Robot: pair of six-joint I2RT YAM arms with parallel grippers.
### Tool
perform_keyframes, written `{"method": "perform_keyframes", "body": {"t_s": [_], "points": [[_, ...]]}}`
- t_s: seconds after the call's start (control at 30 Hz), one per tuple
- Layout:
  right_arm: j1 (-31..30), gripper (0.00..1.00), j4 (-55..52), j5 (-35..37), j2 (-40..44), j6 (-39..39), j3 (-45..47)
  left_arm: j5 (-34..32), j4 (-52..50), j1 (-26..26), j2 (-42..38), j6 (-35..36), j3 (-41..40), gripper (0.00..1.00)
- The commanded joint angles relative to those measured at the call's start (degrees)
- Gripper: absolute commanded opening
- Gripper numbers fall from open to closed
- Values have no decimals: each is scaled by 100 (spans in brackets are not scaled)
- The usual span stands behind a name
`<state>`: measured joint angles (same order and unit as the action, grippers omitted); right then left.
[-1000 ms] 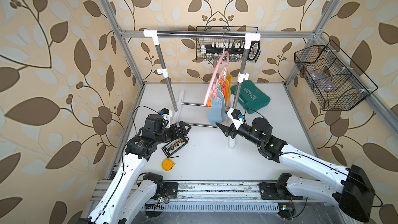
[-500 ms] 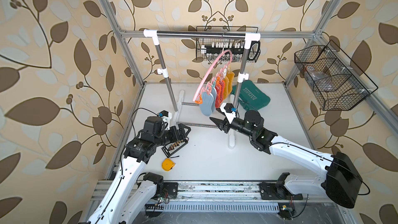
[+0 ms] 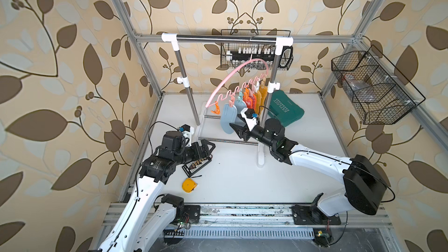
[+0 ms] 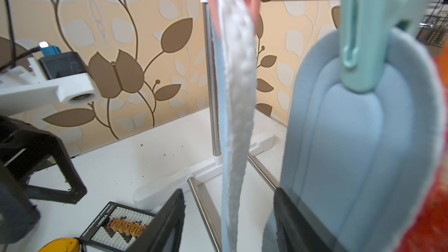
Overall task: Take the shoe insoles off the hanger
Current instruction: Remove the insole from the hanger.
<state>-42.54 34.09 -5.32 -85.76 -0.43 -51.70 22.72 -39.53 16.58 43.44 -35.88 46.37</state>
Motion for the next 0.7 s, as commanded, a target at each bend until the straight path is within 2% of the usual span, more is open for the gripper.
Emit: {"method": "perform_keyframes", "body": {"t_s": [0.0, 0.13, 0.17, 0.23, 0.3, 0.4, 0.5, 0.67], "points": [[23, 59, 296, 141, -135, 50, -247, 93, 18, 3, -73, 92, 3, 99], [25, 60, 345, 89, -287, 61, -411, 140, -35, 3, -13, 109, 87, 99], [26, 57, 402, 41, -296, 56, -420, 151, -1, 3, -5, 116, 75, 99], [21, 45, 516, -108, -334, 76, -442, 158, 12, 3, 39, 125, 101, 99], [24, 28, 546, -289, -331, 95, -463, 216, -71, 3, 76, 144, 185, 99], [26, 12, 406, -587, -188, 147, -448, 289, -46, 8, 61, 143, 212, 99], [27, 5, 251, -784, 54, 357, -321, 412, -95, 3, 93, 221, 377, 99], [8, 4, -357, -1063, 550, 720, -137, 851, 190, 3, 256, 437, 495, 99]]}}
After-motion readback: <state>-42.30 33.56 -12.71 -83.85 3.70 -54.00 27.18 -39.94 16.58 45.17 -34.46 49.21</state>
